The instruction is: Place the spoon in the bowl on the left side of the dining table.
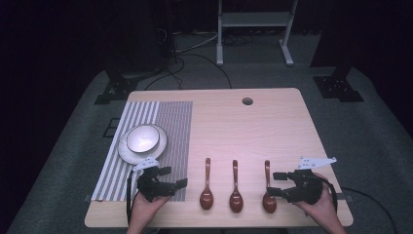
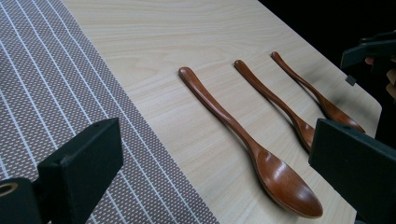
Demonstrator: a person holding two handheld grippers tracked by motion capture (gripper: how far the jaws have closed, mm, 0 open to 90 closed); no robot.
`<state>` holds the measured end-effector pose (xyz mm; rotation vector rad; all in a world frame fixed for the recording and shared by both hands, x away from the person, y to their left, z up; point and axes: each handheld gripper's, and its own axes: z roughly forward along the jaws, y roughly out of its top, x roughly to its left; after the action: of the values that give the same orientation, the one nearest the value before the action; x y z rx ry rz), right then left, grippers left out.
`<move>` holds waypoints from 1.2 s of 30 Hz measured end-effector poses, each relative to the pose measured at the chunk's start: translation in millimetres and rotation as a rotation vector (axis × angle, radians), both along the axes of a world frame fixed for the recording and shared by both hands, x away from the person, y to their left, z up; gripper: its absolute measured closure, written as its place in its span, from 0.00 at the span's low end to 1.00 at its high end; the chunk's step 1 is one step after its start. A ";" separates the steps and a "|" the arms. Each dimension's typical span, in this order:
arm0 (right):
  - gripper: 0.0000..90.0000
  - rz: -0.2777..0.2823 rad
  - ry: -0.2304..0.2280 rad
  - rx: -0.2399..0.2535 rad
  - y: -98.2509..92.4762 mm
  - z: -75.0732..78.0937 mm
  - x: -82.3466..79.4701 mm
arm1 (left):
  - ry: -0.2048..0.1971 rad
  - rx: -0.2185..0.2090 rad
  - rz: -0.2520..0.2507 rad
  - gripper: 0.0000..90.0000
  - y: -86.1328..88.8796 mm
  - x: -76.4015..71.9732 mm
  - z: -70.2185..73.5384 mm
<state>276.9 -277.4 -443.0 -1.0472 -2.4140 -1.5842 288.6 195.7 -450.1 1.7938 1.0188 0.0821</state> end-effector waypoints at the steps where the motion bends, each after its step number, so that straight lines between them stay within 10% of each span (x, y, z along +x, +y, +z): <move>1: 0.23 0.000 0.000 0.000 0.0 0.0 0.0 | 0.002 -0.001 -0.001 0.02 0.2 0.2 -0.1; 36: 0.47 0.283 0.100 -0.053 118.5 -4.5 19.7 | 0.027 -0.010 -0.021 0.03 -3.2 4.0 -1.9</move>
<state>296.6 -159.0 -447.4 -0.7308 -2.4195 -1.3513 292.6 192.6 -452.0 1.8004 1.0179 0.0399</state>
